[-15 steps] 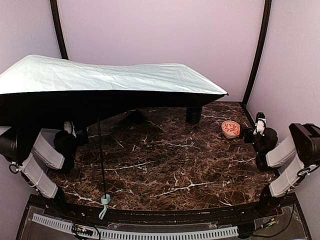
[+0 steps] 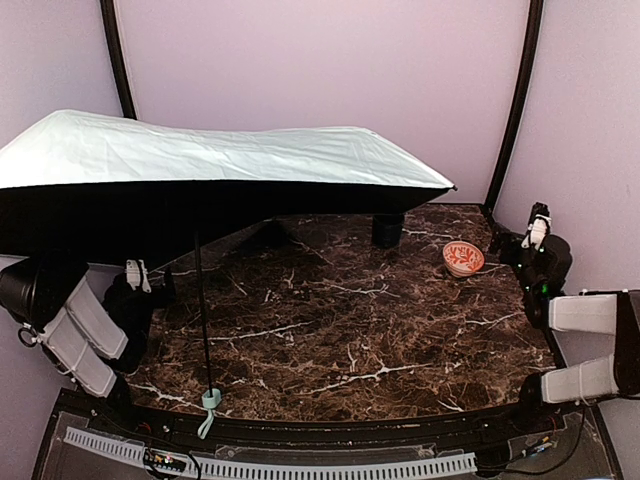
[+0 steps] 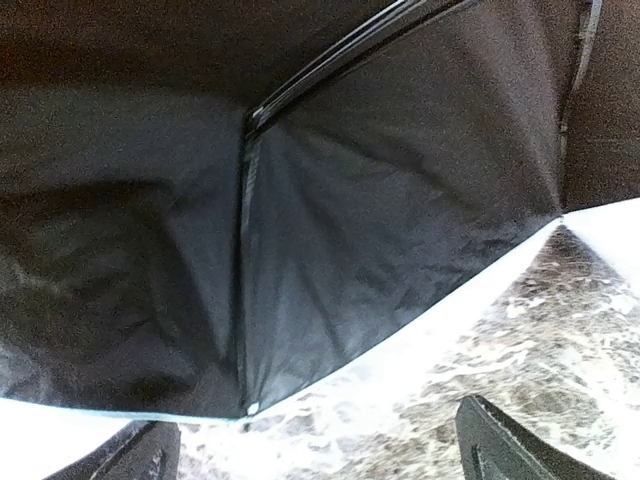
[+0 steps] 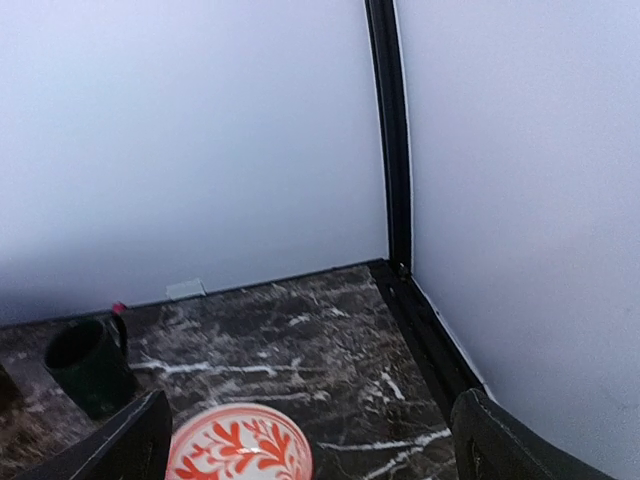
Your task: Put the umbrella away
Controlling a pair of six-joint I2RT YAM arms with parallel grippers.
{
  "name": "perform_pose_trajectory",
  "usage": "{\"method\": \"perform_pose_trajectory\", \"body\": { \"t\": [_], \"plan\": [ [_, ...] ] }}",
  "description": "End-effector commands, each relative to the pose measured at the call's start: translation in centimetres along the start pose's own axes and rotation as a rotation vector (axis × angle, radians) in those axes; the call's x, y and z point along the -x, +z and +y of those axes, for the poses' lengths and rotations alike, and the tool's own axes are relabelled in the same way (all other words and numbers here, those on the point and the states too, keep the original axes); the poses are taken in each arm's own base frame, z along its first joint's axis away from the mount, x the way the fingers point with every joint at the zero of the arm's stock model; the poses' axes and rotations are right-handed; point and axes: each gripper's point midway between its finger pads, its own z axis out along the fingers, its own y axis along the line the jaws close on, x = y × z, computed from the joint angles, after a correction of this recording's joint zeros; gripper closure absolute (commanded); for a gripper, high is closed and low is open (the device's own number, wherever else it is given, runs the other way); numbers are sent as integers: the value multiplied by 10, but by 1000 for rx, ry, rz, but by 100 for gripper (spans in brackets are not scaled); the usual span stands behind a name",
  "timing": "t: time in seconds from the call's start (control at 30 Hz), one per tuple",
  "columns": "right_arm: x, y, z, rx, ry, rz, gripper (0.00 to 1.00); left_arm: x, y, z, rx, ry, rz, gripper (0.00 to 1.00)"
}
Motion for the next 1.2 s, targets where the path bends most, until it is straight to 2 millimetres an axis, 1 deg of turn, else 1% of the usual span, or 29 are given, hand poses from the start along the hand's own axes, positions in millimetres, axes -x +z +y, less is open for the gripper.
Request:
{"method": "perform_pose_trajectory", "body": {
  "t": [0.0,0.03,0.1,0.13,0.17,0.2,0.23,0.27,0.33,0.37,0.4,0.5,0.57,0.63,0.67,0.73,0.8,0.83,0.93,1.0,1.03,1.07,1.13,1.17],
  "plan": [
    [-1,-12,34,178,223,141,7,56,-4,18,201,6,-160,1],
    [3,-16,46,234,263,153,9,56,-3,17,189,5,-140,1],
    [3,-28,72,347,294,194,13,54,5,4,118,36,-77,1],
    [3,-34,86,390,285,211,14,51,8,4,125,33,-40,2],
    [1,-40,98,417,265,227,14,47,7,9,153,-1,-16,2],
    [-3,-47,112,444,235,251,15,48,4,15,178,-49,-20,2],
    [-3,-54,125,472,209,262,15,51,-1,15,178,-91,-35,4],
    [-3,-62,137,503,184,265,15,56,-7,9,150,-81,-51,6],
    [0,-77,158,571,155,266,16,72,-15,2,131,-60,-82,7],
    [0,-83,164,585,147,267,16,80,-15,-6,92,-86,-77,8],
    [0,-86,167,582,142,267,16,84,-16,-13,46,-125,-49,9],
    [-7,-92,178,581,121,293,17,100,-22,-31,-87,-286,11,15],
    [-12,-98,192,611,109,325,17,100,-30,-45,-181,-390,72,21],
    [-21,-101,206,633,98,357,18,82,-42,-52,-220,-547,187,23],
    [-24,-104,213,650,88,367,18,73,-49,-59,-262,-596,222,24],
    [-31,-108,225,675,73,385,19,66,-65,-78,-379,-672,244,25],
    [-36,-110,236,696,71,395,19,69,-78,-93,-471,-663,228,25],
    [-36,-111,240,705,74,396,19,71,-81,-96,-483,-639,224,25],
    [-36,-114,256,738,82,399,19,75,-83,-95,-470,-550,217,24],
    [-36,-118,270,768,78,400,19,81,-83,-102,-510,-512,205,24],
    [-39,-120,277,785,68,410,19,87,-86,-111,-567,-492,196,24],
    [-40,-122,286,811,59,417,19,92,-94,-129,-683,-473,199,24],
    [-44,-125,298,842,50,436,19,93,-109,-155,-845,-449,212,24],
    [-44,-126,303,853,50,438,19,89,-116,-167,-907,-437,230,22]
  ]
}}
